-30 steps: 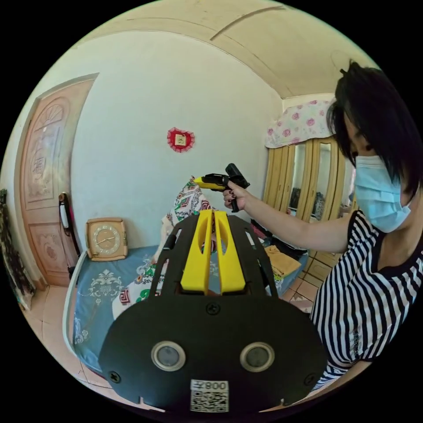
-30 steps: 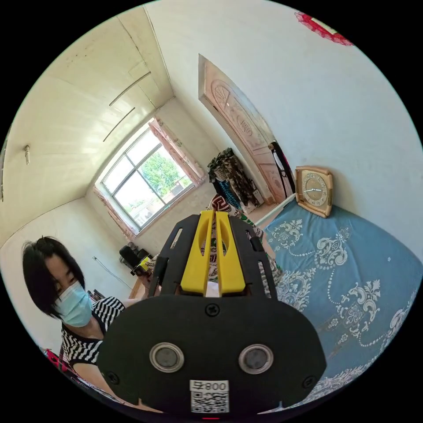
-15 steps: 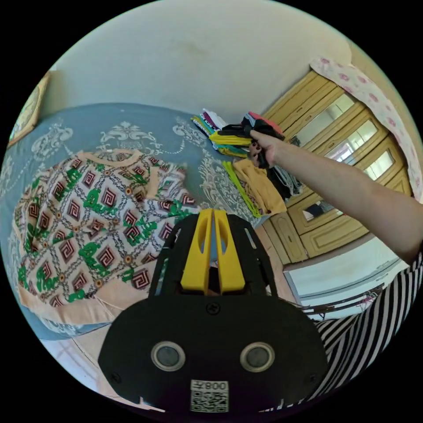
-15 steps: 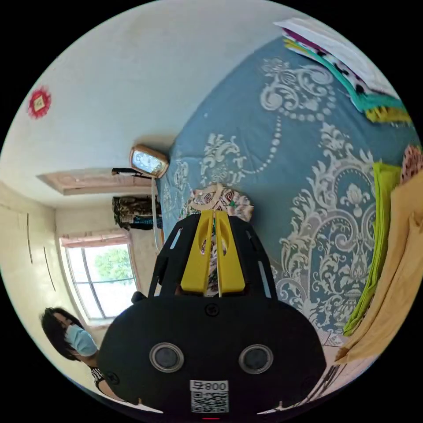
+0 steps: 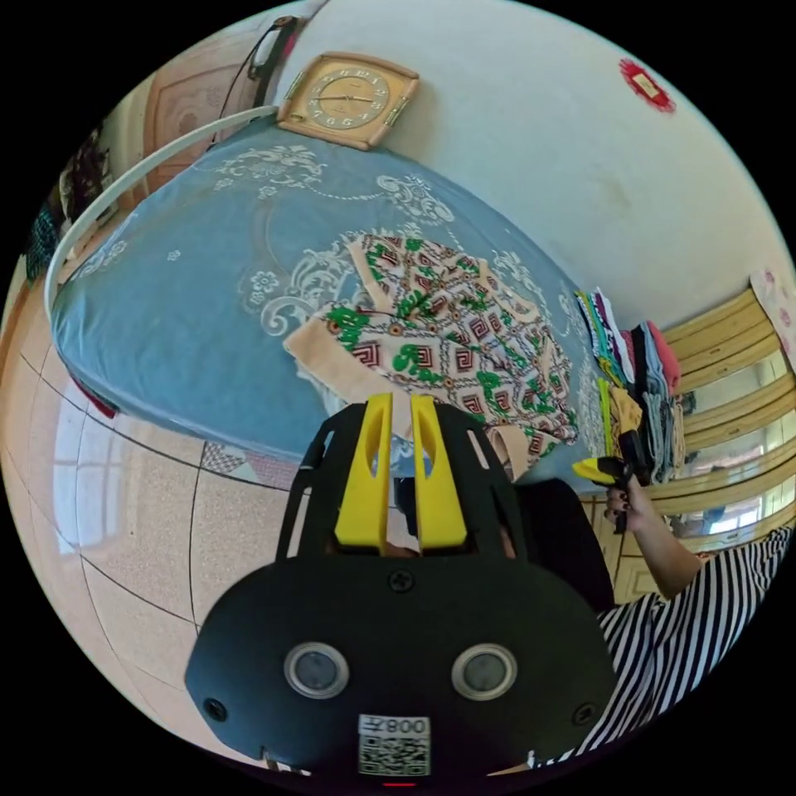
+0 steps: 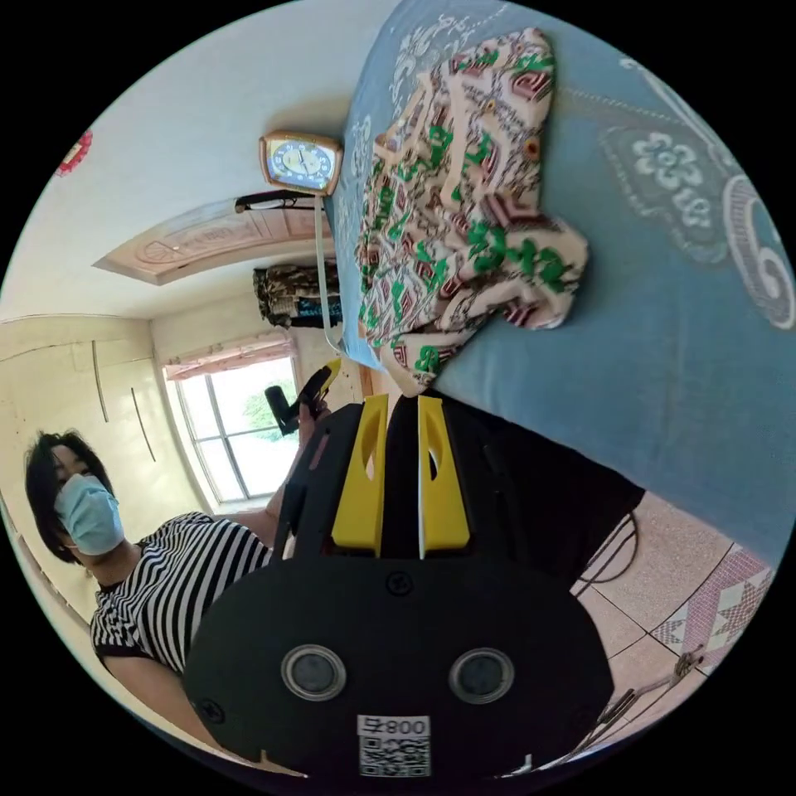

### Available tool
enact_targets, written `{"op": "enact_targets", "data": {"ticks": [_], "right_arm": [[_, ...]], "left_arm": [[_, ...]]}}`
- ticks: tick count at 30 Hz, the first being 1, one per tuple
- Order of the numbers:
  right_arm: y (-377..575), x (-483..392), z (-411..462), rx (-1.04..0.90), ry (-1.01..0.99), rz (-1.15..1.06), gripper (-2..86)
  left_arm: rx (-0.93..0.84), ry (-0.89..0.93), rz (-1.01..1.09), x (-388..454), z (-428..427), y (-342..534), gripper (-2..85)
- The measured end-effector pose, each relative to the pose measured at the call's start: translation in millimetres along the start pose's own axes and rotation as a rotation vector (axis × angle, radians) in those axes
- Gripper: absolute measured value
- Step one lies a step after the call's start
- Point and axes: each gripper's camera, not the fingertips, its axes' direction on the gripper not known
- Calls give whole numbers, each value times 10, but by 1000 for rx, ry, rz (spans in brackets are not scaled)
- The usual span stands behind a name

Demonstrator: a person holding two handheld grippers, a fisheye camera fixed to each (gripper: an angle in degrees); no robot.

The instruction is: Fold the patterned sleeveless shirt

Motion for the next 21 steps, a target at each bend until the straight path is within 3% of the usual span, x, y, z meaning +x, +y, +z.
{"op": "enact_targets", "data": {"ticks": [4, 14, 21], "right_arm": [[-75, 14, 284, -102, 50, -1, 81], [59, 320, -121, 35, 93, 97, 89], [97, 549, -127, 59, 40, 160, 83]], "left_arm": [[-37, -84, -16, -256, -49, -555, 66], [-182, -244, 6, -549, 103, -1674, 69], [-216, -223, -33, -661, 8, -1903, 33]]}}
